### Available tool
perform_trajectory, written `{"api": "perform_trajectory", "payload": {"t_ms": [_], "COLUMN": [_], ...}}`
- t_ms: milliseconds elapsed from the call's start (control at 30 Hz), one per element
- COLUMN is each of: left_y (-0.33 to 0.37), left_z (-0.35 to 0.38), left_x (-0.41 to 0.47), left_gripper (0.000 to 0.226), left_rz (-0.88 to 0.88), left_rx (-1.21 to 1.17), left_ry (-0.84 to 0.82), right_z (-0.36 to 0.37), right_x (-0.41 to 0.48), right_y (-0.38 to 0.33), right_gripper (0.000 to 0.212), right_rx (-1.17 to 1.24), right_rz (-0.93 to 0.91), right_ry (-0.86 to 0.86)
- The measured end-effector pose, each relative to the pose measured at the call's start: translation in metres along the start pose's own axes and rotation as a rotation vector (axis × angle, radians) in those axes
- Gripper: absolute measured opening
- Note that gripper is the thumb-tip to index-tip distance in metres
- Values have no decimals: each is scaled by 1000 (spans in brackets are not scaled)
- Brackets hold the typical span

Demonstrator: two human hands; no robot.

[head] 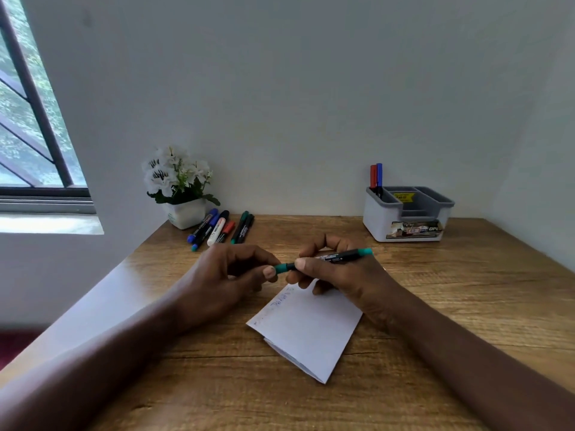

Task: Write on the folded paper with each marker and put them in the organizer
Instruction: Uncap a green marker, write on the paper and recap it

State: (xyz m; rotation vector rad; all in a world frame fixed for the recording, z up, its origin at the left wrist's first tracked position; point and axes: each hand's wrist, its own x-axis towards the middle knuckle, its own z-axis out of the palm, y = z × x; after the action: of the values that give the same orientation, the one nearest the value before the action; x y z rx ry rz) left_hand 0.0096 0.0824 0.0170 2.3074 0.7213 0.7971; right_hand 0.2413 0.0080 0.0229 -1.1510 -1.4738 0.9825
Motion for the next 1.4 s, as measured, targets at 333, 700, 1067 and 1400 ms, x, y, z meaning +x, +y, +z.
{"api": "perform_trajectory", "payload": {"t_ms": [333,700,1067,1400], "left_y": [12,12,10,5], "left_z": [5,12,8,6], "left_x": [-4,-3,-3,1], "left_gripper": [13,12,59,72], "left_rz": [91,144,30,-179], "left_rx": [-224,-318,256,440], "left_ry": [30,113,132,-116], "right_z": [9,17,3,-16], "right_x": [-6,-8,-10,-2], "right_y": [-12,-17,-23,-15], "right_gripper": [36,20,32,35], "right_rx": [-50,5,16,201], "right_rz": [-162,-218,-231,12], "right_ry": [127,150,302,467]}}
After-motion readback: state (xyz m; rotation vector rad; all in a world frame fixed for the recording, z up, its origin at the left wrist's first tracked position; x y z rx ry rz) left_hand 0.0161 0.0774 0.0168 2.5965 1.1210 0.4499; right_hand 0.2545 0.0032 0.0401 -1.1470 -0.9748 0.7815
